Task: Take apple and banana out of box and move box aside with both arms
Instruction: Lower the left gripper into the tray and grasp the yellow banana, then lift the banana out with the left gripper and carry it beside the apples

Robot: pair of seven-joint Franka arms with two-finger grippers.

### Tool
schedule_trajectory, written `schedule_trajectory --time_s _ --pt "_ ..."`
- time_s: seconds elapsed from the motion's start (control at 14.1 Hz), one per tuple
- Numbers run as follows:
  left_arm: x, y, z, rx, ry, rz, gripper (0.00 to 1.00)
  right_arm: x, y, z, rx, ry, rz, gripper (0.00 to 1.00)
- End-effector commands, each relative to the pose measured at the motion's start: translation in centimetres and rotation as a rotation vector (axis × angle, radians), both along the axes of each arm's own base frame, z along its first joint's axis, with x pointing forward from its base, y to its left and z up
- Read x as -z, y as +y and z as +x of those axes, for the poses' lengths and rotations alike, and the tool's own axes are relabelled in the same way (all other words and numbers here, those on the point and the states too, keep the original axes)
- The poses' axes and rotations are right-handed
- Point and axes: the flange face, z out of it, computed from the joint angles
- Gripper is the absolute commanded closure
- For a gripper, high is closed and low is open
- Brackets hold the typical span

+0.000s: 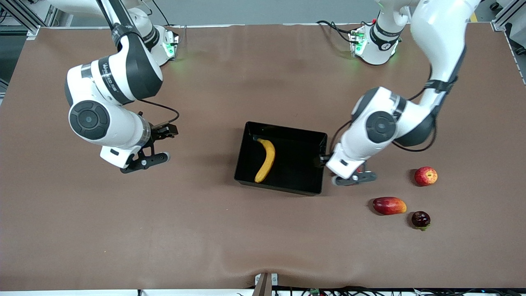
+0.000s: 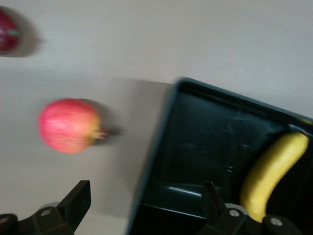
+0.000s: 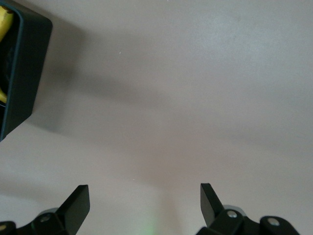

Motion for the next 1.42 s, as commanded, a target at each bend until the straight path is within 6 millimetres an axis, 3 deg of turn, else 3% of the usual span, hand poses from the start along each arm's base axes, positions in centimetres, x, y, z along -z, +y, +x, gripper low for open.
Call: schedule_trajectory --time_s 0.0,0.21,0.57,0.85,1.0,1.07,1.28,1.35 --pt "1.3 -5.4 -1.7 0.044 -0.034 -0.027 0.0 1.6 -0.6 1.4 0.014 -0.004 0.002 0.0" --pt "4.6 -10.0 -3.6 0.151 -0.088 -0.012 0.0 2.6 -1.4 3.3 0.041 -0.073 0.02 0.0" --pt "10.2 -16.5 -5.5 0.161 -0.111 0.042 0.0 4.0 -2.3 5.5 0.081 -0.166 0.041 0.0" --pt "15.3 -19.4 -7.4 0.144 -0.134 0.055 0.0 5.6 -2.1 6.0 0.186 -0.172 0.031 0.0" --pt "17.1 -19.6 -8.0 0.148 -0.12 0.057 0.0 5.8 -1.4 5.9 0.222 -0.181 0.03 0.0" --pt "17.4 -19.5 -8.1 0.151 -0.116 0.061 0.11 6.5 -1.4 5.9 0.261 -0.176 0.02 0.0" --pt "17.4 -19.8 -8.4 0.149 -0.114 0.06 0.94 7.3 -0.2 5.6 0.306 -0.164 0.003 0.0" --pt "17.1 -20.1 -8.6 0.153 -0.117 0.061 1.0 7.5 0.5 5.3 0.326 -0.162 -0.004 0.0"
